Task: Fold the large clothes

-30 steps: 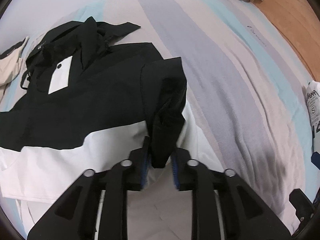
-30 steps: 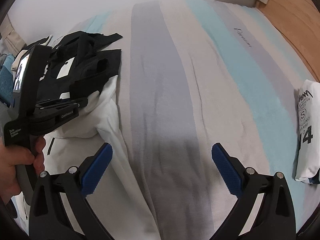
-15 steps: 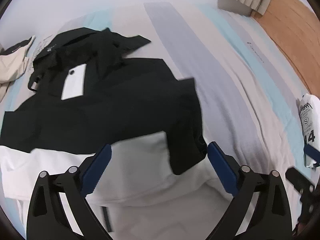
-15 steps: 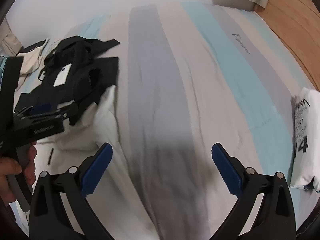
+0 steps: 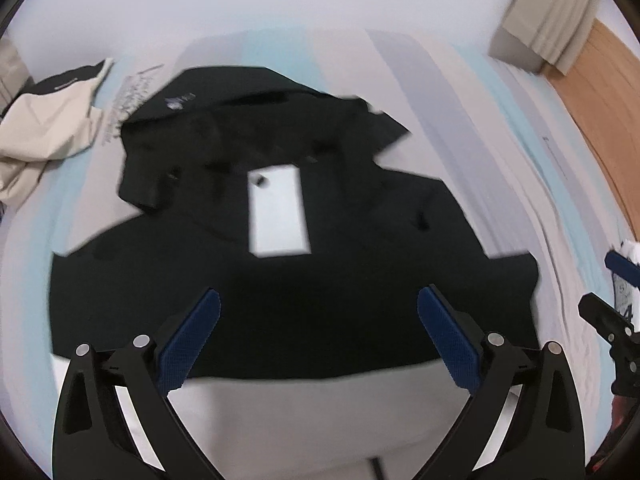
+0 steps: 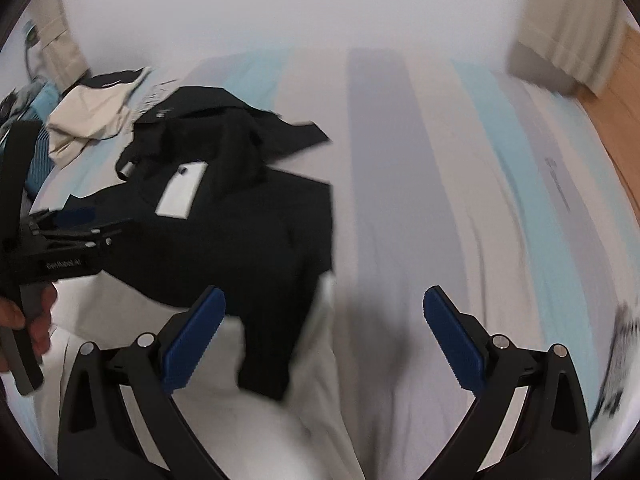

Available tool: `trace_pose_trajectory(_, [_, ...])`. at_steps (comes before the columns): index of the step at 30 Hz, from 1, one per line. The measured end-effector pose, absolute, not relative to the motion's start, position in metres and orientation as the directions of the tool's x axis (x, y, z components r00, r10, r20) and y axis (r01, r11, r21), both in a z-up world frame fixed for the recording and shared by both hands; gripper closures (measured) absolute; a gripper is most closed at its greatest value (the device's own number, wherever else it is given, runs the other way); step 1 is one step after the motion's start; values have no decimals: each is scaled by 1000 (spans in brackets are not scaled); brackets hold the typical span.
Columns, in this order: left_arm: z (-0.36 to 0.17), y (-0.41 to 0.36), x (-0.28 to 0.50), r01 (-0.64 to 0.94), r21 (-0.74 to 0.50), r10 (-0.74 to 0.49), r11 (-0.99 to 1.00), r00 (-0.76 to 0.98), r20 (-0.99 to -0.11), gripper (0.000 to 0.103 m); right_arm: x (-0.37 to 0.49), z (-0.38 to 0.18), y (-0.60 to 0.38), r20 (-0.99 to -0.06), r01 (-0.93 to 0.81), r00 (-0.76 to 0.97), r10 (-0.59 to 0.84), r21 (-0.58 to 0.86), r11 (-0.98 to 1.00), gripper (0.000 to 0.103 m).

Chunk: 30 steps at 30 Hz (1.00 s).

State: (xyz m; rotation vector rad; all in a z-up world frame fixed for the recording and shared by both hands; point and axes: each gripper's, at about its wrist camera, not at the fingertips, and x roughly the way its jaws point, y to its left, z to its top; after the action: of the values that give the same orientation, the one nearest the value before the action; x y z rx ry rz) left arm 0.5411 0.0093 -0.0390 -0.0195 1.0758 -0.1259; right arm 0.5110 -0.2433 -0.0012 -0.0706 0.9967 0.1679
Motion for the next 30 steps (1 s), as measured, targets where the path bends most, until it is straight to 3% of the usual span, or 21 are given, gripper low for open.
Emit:
trace_pose_trajectory(3, [-36,40,566,100,-112,-147,989,477,-866,6,537,2,-220,-838,-222,534,113,-10,975,7])
trace_pose_trajectory(9, [-46,80,614,153,-36,-109,988,505,-856,6,593,5,-175,-808,-278,571,145,-23,960,7])
trace_pose_trajectory(15, [-57,117,651,129,-53,-113,990,511,-852,6,639,-6,-136,-775,-296,606,177,-13,955,7])
trace_pose_trajectory(30, [-92,193,721,122,-120,-164,985,472,-866,6,759,-51,-98,-805,-408,517,293,69,910,12])
